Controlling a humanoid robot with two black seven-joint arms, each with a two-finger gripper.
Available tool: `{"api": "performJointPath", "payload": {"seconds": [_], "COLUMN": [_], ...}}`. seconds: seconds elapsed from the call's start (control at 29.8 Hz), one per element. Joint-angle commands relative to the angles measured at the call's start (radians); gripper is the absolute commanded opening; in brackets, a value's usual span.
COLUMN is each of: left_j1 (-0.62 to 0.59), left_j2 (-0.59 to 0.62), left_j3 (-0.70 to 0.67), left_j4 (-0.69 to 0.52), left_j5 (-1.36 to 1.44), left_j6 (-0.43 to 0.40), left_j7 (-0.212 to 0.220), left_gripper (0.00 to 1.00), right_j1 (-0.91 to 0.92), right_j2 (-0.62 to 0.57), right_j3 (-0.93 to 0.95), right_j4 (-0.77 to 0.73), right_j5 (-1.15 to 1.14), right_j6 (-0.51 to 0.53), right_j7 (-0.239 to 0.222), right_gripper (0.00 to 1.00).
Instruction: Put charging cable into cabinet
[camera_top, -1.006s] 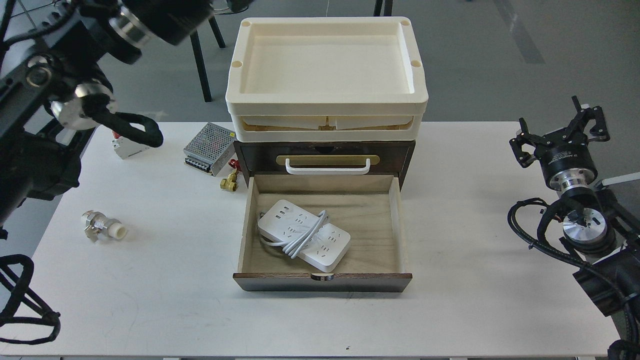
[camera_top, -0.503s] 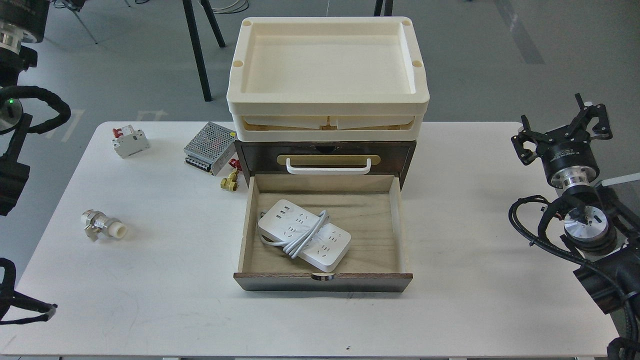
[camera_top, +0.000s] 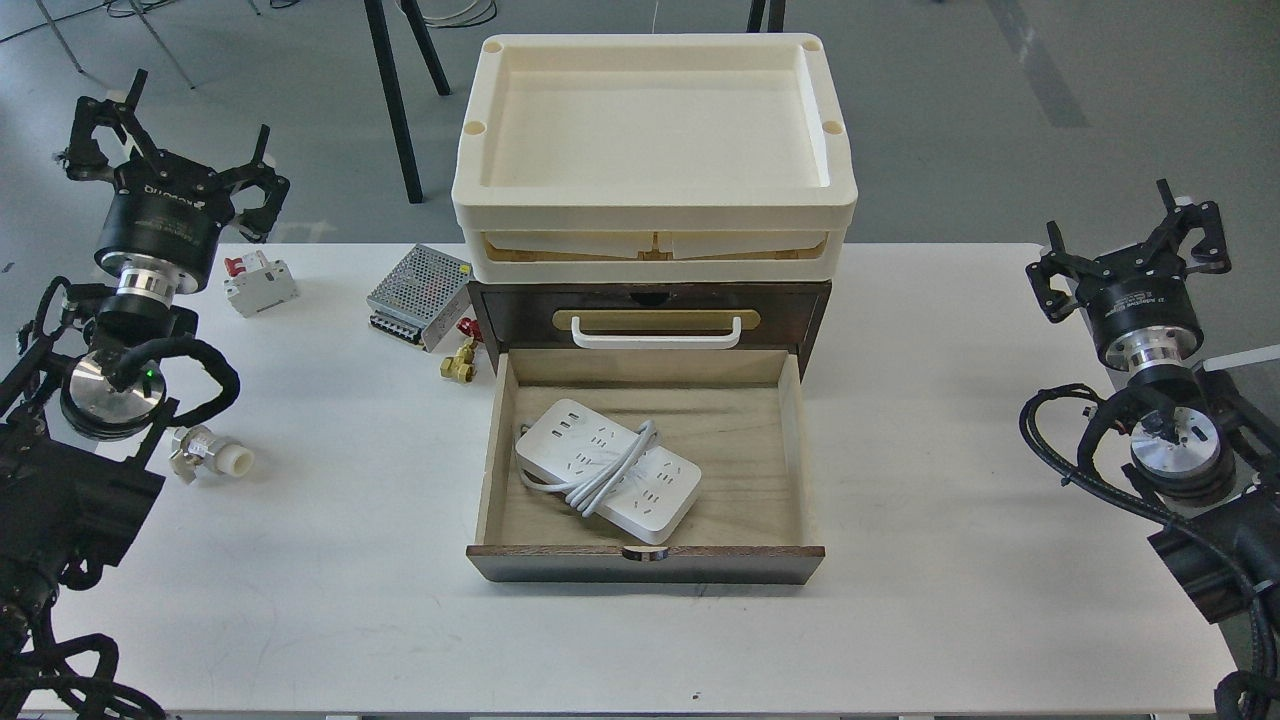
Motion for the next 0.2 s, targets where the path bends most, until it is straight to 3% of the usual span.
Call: {"api": "performJointPath", "payload": {"seconds": [0.0, 0.17], "left_j1": [0.024, 0.038], "left_j2": [-0.004, -0.018], "left_j3": [0.001, 0.001], "left_j4": [0.001, -0.003], "left_j5": [-0.001, -0.001], "left_j6": [0.000, 0.000], "left_j7": [-0.001, -0.004], "left_gripper": [1.00, 1.00], "right_j1": [0.002, -0.003], "right_j2": [-0.002, -0.002], "right_j3": [0.018, 0.040], "right_j4": [0.004, 0.010], "right_j5": [0.001, 0.002], "right_j6": [-0.002, 0.002], "right_j7": [-0.003, -0.001], "right_gripper": [1.00, 1.00]}}
